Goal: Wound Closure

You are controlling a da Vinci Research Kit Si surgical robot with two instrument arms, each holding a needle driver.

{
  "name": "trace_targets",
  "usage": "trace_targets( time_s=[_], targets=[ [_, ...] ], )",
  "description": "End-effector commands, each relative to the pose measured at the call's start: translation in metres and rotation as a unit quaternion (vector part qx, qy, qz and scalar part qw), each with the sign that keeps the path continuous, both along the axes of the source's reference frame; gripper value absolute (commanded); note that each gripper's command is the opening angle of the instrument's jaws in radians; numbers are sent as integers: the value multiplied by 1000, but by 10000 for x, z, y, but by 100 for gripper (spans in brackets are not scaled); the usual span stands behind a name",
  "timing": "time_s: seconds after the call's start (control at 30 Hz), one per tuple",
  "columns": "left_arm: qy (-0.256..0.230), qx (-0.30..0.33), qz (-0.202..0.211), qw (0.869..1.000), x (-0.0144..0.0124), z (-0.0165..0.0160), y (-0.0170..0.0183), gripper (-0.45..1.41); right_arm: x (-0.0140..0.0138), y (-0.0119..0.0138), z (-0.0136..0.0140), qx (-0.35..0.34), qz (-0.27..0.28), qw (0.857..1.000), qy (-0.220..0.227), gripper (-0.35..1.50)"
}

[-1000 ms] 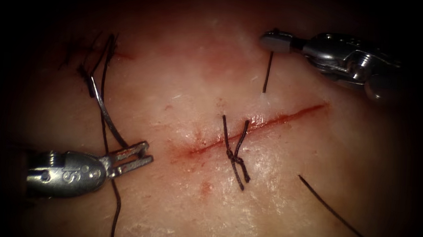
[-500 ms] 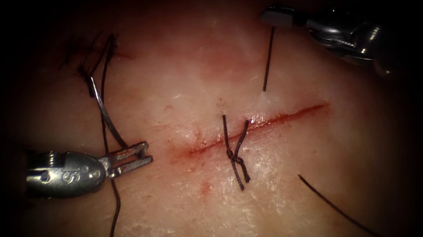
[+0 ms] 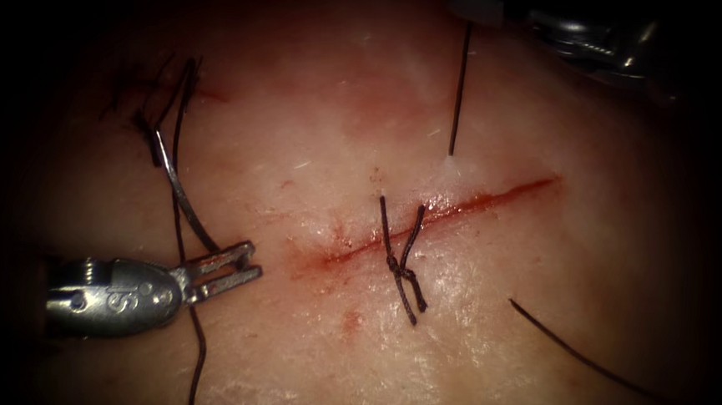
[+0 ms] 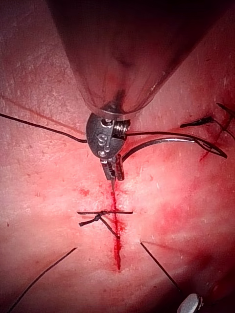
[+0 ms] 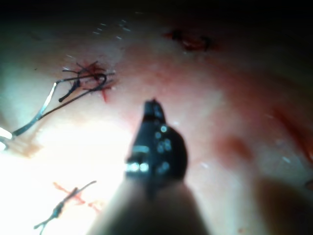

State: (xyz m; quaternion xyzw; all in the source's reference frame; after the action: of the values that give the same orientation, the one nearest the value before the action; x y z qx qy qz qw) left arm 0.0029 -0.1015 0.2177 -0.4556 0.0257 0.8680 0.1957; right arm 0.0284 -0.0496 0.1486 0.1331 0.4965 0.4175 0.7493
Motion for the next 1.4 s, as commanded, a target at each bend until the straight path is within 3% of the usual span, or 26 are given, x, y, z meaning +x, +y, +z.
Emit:
trace_targets(
  time_s=[0.03,0.07,0.1,0.13,0.17,0.2,0.23,0.3,0.47,0.5,0.57,0.63,0.73,0.77,0.83,0.87,0.93,1.1,1.2,1.4],
  targets=[
    [-1,2,0,1000,-7,5,-10,-45,8,-2,5,-10,-10,1000,5,-35],
    [-1,2,0,1000,-7,5,-10,-45,9,-3,6,-18,-12,1000,9,-35],
    [-1,2,0,1000,-8,5,-10,-45,9,-5,8,-27,-13,999,12,22],
    [-1,2,0,1000,-8,5,-10,-45,9,-5,8,-27,-13,999,12,22],
    [-1,2,0,1000,-8,5,-10,-45,8,-6,9,-27,-14,999,13,68],
    [-1,2,-1,1000,-8,6,-10,-45,8,-6,9,-28,-13,999,13,96],
    [-1,2,-1,1000,-8,6,-10,-45,6,-7,8,-28,-13,999,12,115],
    [-1,2,-1,1000,-9,6,-9,-45,-5,-10,1,-35,-20,999,14,135],
    [-2,4,-3,1000,-15,4,0,-45,-41,-21,-19,-39,-31,999,16,140],
    [-4,3,-7,1000,-20,4,4,-45,-69,-31,-32,-49,-31,998,9,143],
    [-4,2,-10,1000,-27,6,7,-45,-100,-42,-44,-61,-24,998,-4,147],
    [-5,2,-10,1000,-30,8,7,-45,-113,-49,-48,-64,-17,998,-10,148],
    [-7,1,-10,1000,-37,16,3,-45,-167,-78,-59,-71,-4,997,-24,148],
    [-7,1,-10,1000,-37,16,3,-45,-167,-78,-59,-71,-4,997,-24,148],
    [-9,4,-11,1000,-38,18,7,-45,-208,-104,-61,-87,-3,996,-35,147],
    [-9,4,-11,1000,-38,18,7,-45,-208,-104,-61,-87,-3,996,-35,147],
    [-9,3,-11,1000,-40,23,11,-45,-229,-131,-57,-110,-18,993,-35,148],
    [-8,2,-12,1000,-45,29,14,-45,-218,-142,-57,-113,-41,993,-17,145],
    [-8,3,-14,1000,-53,32,22,-45,-175,-159,-55,-108,-79,991,16,130],
    [-9,4,-13,1000,-56,33,30,-45,-158,-172,-49,-112,-102,988,27,123]
  ],
)
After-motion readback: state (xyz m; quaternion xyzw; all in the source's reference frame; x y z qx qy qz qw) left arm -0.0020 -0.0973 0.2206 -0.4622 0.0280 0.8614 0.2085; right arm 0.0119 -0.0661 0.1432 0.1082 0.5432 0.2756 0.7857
